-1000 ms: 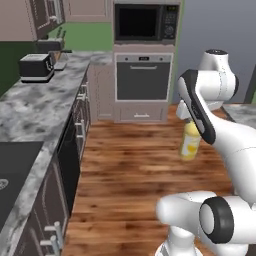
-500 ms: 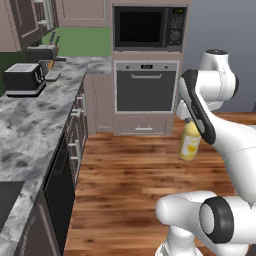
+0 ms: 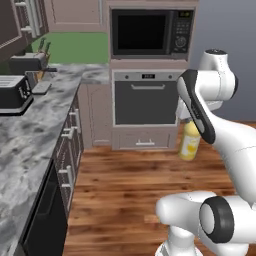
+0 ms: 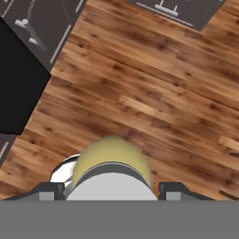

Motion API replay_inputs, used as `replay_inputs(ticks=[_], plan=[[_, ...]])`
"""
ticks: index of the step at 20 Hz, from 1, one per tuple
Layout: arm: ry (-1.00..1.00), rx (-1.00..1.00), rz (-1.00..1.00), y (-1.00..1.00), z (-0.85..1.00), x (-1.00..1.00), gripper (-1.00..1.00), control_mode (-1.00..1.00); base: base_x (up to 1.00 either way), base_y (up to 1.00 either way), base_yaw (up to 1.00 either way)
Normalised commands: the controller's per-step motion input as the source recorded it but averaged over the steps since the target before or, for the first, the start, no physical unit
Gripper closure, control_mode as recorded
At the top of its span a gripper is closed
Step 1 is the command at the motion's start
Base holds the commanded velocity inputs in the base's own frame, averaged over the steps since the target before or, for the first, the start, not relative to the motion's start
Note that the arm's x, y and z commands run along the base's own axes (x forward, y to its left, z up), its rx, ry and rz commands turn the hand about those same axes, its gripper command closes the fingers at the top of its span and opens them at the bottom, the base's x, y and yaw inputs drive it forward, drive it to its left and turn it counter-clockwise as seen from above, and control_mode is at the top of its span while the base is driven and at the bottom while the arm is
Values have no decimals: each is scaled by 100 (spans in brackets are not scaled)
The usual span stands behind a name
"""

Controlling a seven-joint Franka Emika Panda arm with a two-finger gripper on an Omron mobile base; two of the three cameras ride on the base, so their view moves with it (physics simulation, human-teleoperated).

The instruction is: There is a wine glass and glass cup on the dining counter. Place the wine bottle next to the wine glass and the juice bottle next to the glass cup.

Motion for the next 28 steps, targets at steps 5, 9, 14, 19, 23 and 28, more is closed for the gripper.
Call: replay_inputs(ticks=[5,9,14,19,23,28], plan=[[0,0,0,0,0,0,100,100,77,-8,-14],[0,0,0,0,0,0,100,100,72,-6,-19],[0,0,0,0,0,0,100,100,54,-2,-38],[0,0,0,0,0,0,100,100,40,0,-52],[0,0,0,0,0,0,100,100,38,0,-55],[0,0,0,0,0,0,100,100,44,0,-49]])
